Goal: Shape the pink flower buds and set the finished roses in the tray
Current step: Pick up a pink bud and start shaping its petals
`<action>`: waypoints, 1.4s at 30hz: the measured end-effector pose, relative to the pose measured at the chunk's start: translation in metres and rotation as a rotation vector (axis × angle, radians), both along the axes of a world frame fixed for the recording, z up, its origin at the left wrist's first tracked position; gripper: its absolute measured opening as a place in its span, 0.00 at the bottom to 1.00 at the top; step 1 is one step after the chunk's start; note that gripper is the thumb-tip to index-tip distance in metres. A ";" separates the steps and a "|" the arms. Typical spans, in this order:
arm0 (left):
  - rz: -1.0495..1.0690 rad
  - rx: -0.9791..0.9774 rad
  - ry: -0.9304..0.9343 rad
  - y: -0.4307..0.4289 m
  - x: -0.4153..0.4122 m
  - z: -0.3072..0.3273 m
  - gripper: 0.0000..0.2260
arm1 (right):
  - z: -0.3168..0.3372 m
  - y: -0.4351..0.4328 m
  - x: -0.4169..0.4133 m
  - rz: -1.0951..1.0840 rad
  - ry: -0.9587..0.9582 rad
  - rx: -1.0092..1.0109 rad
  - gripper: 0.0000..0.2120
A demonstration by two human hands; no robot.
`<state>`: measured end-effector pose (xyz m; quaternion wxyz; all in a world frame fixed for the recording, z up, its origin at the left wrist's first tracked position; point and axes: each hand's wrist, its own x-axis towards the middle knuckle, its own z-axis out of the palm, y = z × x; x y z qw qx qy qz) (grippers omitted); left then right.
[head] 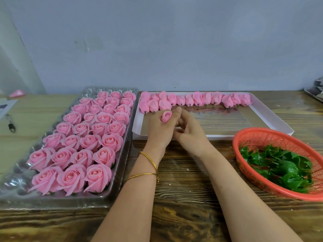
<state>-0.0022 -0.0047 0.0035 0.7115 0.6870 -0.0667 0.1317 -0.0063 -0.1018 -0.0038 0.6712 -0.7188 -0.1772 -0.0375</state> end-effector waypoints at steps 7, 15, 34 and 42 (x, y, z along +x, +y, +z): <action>0.012 -0.107 0.092 -0.001 0.007 -0.006 0.17 | 0.002 0.004 -0.003 -0.097 -0.026 -0.005 0.22; -0.034 -0.090 0.074 0.000 0.006 -0.005 0.12 | -0.002 0.004 0.001 -0.144 -0.032 0.004 0.20; 0.025 -0.043 0.095 -0.001 0.006 -0.005 0.22 | 0.001 0.005 -0.003 -0.111 -0.002 0.030 0.22; -0.028 0.000 0.052 -0.001 0.004 -0.004 0.13 | -0.001 0.003 0.000 -0.126 -0.026 0.015 0.21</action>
